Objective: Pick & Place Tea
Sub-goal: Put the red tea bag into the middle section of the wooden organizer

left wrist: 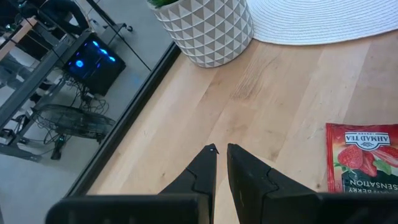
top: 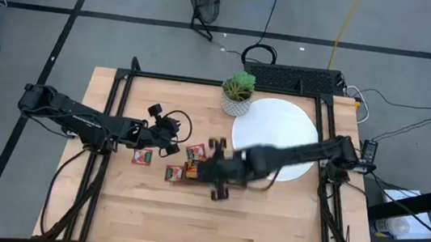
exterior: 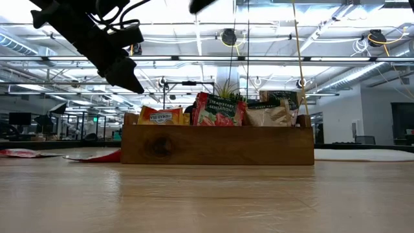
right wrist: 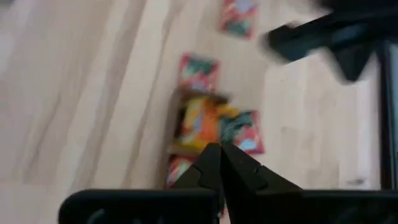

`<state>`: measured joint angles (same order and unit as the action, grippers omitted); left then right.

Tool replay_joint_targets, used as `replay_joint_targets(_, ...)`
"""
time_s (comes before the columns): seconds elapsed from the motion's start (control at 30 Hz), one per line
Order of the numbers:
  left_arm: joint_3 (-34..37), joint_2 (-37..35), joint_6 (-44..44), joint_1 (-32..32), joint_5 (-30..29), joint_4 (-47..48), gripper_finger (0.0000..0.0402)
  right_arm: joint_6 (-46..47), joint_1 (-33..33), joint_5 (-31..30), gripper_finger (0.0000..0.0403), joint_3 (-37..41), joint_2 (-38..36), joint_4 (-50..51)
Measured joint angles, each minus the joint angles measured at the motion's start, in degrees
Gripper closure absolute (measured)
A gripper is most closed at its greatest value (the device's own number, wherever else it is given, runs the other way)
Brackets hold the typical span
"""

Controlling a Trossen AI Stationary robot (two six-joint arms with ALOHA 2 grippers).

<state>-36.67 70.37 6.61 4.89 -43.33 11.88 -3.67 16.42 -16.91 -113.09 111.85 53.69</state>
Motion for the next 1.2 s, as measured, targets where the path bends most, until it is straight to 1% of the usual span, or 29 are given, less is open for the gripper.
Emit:
replay_joint_targets(0.03,0.0,0.0,0.2,0.0,0.0,0.0,0.0355,0.7,-0.7,1.4,0.0402,-0.9,0.1,0.2)
replay_joint_targets(0.1,0.0,0.0,0.9,0.0,0.0,0.0,0.0355,1.5,-1.7,4.8,0.0402,-0.3,1.1,0.7)
replay_joint_targets(0.2,0.0,0.0,1.2,0.0,0.0,0.0,0.0355,1.2,-2.0,10.6,0.0403,3.4,4.4,0.6)
replay_joint_targets(0.23,0.0,0.0,1.2,0.0,0.0,0.1,0.0355,1.2,-2.0,11.5,0.0403,4.9,5.5,0.6)
replay_joint_targets(0.3,0.0,0.0,1.2,0.0,0.0,0.1,0.0355,1.5,-2.0,12.1,0.0403,7.6,6.4,0.1)
replay_joint_targets(0.47,0.0,0.0,0.8,0.0,0.0,0.0,0.0355,2.3,-2.4,12.4,0.0403,13.7,6.4,-7.3)
replay_joint_targets(0.63,0.0,0.0,1.0,0.0,0.0,0.0,0.0355,2.6,-3.8,12.4,0.0403,17.7,6.4,-9.0)
replay_joint_targets(0.77,0.0,0.0,1.2,0.0,0.0,0.0,0.0355,2.6,-4.8,12.6,0.0403,21.5,6.4,-12.8)
replay_joint_targets(0.87,0.0,0.0,1.2,0.0,0.0,0.0,0.0355,3.2,-5.1,12.8,0.0403,23.0,6.4,-13.8)
replay_joint_targets(0.97,0.0,0.0,1.3,0.0,0.0,0.0,0.0355,4.1,-5.2,14.8,0.0403,24.2,6.3,-14.8)
replay_joint_targets(1.1,0.0,0.0,1.4,0.0,0.0,-0.1,0.0355,4.6,-4.7,15.6,0.0403,24.3,6.3,-15.4)
replay_joint_targets(1.2,0.0,0.0,1.4,0.0,-0.1,-0.2,0.0355,4.6,-4.3,17.8,0.0403,24.3,6.3,-14.3)
